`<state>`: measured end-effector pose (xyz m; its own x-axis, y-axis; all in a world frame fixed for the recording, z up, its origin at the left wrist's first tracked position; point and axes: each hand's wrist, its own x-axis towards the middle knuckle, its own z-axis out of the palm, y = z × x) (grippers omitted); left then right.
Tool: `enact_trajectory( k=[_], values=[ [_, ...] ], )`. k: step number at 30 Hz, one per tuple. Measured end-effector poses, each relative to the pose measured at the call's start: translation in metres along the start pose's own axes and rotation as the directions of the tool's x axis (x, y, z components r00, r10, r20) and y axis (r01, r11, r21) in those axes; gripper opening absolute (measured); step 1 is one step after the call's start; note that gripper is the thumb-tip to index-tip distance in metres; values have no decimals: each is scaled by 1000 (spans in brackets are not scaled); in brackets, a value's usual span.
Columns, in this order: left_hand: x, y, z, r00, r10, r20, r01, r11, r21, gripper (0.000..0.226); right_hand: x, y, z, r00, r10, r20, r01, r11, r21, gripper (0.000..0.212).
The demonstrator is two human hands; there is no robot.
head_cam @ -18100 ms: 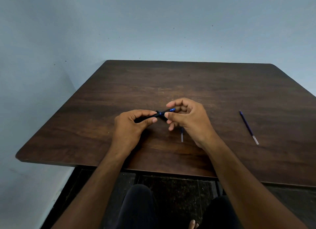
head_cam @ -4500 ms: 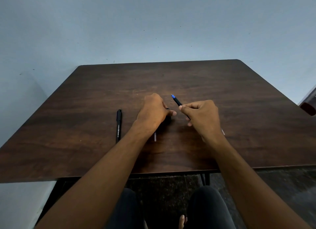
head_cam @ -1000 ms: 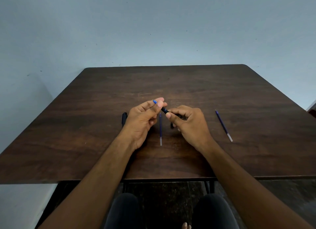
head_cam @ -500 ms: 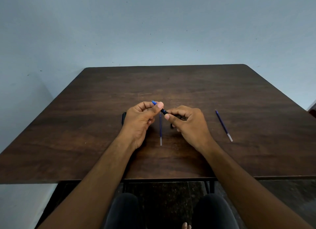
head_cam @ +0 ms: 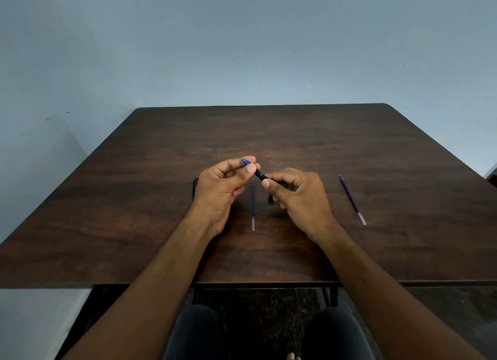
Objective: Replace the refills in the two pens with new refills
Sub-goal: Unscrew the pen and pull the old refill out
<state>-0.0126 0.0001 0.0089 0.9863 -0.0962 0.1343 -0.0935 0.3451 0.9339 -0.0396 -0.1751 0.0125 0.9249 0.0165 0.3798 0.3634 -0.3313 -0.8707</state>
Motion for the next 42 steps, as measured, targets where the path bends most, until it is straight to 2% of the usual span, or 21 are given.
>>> enact_trajectory(
  k=[7,14,18,22,27,31,35,42],
  values=[
    [0,2,5,996,-28,-80,32,999,43,35,-1,-1,0,1000,-11,13,11,1000,-20,14],
    [-1,2,4,994,-13,-110,25,994,108,58,-1,-3,-1,1000,-13,16,14,1000,-2,15],
    [0,1,2,1000,-7,-1,7,997,83,52,-1,-5,-1,1000,-12,18,12,1000,-3,14],
    [1,2,0,995,-39,89,34,998,53,32,-1,-5,-2,1000,8,2,-8,1000,18,13],
    [0,2,0,999,-18,47,15,998,66,24,-1,-4,-2,1000,20,11,-21,999,43,14],
    [-1,4,3,999,-28,-28,30,997,68,30,0,-3,-1,1000,21,16,-22,999,46,14],
    [0,2,5,995,-32,-96,40,996,80,28,-1,-2,1,1000,24,13,-25,996,83,18],
    [-2,4,2,998,-59,-9,59,997,56,36,-1,-2,0,999,40,-12,-39,995,96,26]
  ],
)
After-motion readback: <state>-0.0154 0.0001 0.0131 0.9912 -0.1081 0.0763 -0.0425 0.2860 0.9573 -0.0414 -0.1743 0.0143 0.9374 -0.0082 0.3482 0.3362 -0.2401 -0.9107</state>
